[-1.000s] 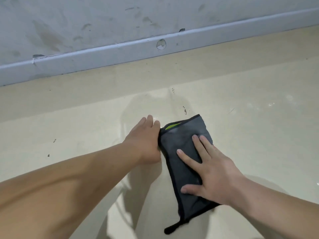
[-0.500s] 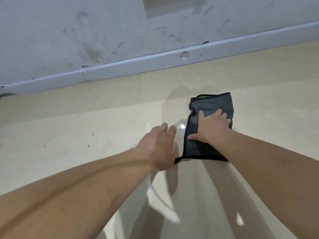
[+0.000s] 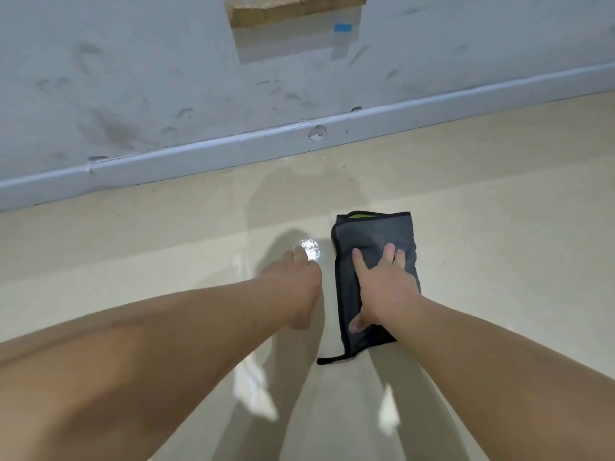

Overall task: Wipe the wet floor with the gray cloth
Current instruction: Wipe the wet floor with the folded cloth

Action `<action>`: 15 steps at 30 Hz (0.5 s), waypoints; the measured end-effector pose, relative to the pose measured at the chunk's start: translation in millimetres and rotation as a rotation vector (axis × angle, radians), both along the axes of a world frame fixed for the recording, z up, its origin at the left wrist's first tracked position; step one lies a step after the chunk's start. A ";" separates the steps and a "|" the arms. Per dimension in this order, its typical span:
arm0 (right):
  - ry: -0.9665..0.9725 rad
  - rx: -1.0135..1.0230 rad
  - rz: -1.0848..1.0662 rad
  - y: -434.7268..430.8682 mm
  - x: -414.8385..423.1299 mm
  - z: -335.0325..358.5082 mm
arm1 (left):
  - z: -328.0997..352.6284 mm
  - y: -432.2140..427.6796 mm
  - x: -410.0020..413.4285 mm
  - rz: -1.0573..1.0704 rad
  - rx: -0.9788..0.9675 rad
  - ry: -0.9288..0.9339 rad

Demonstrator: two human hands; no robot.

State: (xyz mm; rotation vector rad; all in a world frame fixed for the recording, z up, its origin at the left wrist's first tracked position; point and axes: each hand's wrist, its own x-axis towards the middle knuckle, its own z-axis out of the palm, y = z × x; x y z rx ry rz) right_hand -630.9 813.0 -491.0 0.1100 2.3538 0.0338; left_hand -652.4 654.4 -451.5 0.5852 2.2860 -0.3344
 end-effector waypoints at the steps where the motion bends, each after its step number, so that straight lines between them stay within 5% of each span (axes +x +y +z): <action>1: 0.013 -0.013 -0.016 1.1 1.1 -4.2 | -12.0 0.2 -9.4 -0.011 -0.003 0.025; 15: -0.012 -0.055 -0.172 0.3 -7.4 -2.8 | -60.3 -0.6 -37.5 0.005 0.246 0.075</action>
